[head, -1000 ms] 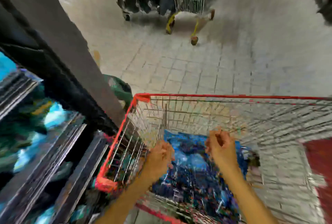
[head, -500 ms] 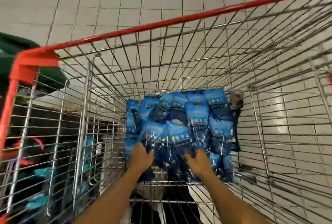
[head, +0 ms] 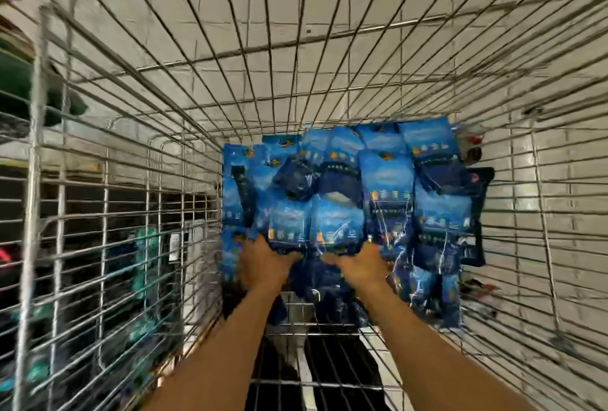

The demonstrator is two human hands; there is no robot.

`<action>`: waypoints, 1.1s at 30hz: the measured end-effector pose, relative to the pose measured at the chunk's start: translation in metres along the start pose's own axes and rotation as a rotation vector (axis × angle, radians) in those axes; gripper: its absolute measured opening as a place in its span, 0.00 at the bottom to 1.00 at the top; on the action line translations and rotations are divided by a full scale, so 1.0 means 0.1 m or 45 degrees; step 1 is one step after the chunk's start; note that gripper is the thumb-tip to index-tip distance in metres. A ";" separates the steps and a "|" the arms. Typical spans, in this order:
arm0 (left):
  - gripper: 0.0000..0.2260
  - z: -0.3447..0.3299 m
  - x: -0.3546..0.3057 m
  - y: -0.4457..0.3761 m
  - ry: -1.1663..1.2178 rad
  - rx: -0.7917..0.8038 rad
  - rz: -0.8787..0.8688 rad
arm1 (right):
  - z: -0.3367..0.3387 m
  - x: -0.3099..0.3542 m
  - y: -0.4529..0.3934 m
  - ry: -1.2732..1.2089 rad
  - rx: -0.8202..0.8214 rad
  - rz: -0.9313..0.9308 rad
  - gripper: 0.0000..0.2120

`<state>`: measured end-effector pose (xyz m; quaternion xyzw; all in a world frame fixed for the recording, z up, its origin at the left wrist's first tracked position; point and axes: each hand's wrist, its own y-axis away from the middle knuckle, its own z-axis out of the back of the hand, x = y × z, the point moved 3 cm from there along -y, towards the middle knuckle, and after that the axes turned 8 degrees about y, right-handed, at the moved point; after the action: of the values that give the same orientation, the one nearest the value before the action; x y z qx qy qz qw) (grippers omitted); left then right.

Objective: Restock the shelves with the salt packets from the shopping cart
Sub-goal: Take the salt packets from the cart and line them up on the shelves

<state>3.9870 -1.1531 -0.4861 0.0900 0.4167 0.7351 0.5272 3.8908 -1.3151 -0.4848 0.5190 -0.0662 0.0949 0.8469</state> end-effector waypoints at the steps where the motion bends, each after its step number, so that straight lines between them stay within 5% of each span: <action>1: 0.25 -0.01 0.00 -0.01 0.044 0.028 0.005 | -0.02 0.00 0.01 -0.137 0.072 -0.002 0.23; 5: 0.12 0.04 -0.02 0.06 0.144 0.187 0.019 | -0.03 -0.08 0.17 -0.410 0.256 -0.031 0.10; 9: 0.11 0.31 -0.06 0.34 0.352 0.330 0.093 | 0.16 -0.22 0.51 -0.450 0.346 -0.017 0.13; 13: 0.19 0.78 -0.22 0.78 0.532 0.411 0.098 | 0.58 -0.21 1.02 -0.454 0.298 0.096 0.24; 20: 0.12 1.80 -0.68 1.84 1.042 0.300 -0.110 | 1.39 0.17 2.06 -0.681 0.128 0.353 0.36; 26: 0.17 2.80 -0.97 2.80 1.333 0.195 -0.371 | 1.84 0.69 3.39 -0.796 0.064 0.719 0.51; 29: 0.21 3.35 -0.97 3.22 1.374 0.154 -0.545 | 1.95 0.93 3.96 -0.820 0.046 0.941 0.47; 33: 0.27 4.09 -0.93 3.74 1.340 0.006 -0.819 | 2.05 1.30 4.77 -0.851 0.078 1.277 0.25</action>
<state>3.9987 -1.0562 0.0672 -0.4137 0.6289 0.4842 0.4460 3.9052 -1.2740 0.0488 0.4505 -0.5626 0.3163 0.6169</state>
